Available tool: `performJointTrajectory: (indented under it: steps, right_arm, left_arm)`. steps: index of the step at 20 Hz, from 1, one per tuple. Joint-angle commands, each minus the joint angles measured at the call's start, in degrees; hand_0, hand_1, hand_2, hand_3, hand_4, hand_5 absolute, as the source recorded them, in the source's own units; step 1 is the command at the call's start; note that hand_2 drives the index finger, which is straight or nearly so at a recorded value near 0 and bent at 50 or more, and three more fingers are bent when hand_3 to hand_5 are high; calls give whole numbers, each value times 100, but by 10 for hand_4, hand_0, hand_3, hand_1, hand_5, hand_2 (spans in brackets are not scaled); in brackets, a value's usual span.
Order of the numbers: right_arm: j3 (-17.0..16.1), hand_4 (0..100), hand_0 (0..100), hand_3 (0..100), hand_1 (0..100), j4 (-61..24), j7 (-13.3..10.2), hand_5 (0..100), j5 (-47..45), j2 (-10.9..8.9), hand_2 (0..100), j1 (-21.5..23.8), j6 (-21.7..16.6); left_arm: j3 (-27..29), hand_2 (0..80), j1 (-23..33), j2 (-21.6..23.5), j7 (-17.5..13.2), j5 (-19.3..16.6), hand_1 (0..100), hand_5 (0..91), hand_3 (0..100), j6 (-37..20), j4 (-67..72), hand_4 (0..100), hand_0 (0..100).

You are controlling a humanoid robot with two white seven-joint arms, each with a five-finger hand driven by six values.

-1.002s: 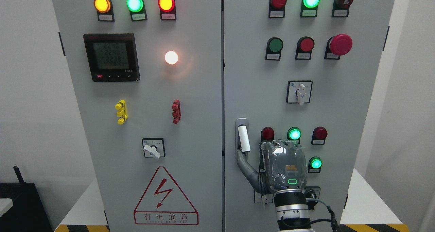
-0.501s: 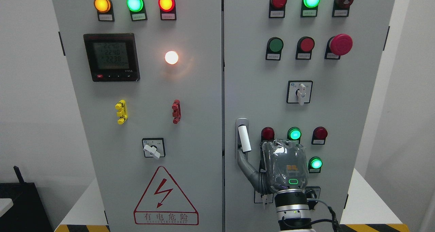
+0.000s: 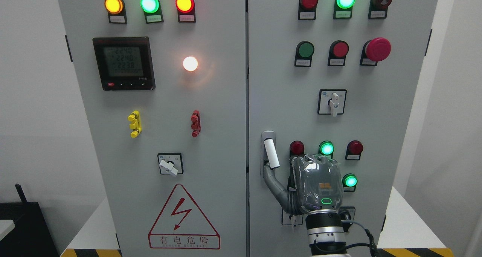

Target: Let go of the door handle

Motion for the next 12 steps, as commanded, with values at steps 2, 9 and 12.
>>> performJointTrajectory:
  steps: [2, 9, 12]
  right_arm:
    - [-35, 1000, 390, 1000, 98, -29, -19, 976, 4, -23, 1000, 2, 2]
    - [-105, 1000, 390, 1000, 108, -64, -19, 976, -5, -41, 1000, 2, 2]
    - [-158, 1000, 391, 1000, 108, -64, -19, 976, -14, -58, 1000, 2, 2]
  left_arm:
    - [62, 0, 0, 0, 0, 0, 389, 0, 0, 2, 97, 0, 120]
    - [62, 0, 0, 0, 0, 0, 389, 0, 0, 2, 97, 0, 120]
    - [62, 0, 0, 0, 0, 0, 389, 0, 0, 2, 97, 0, 120]
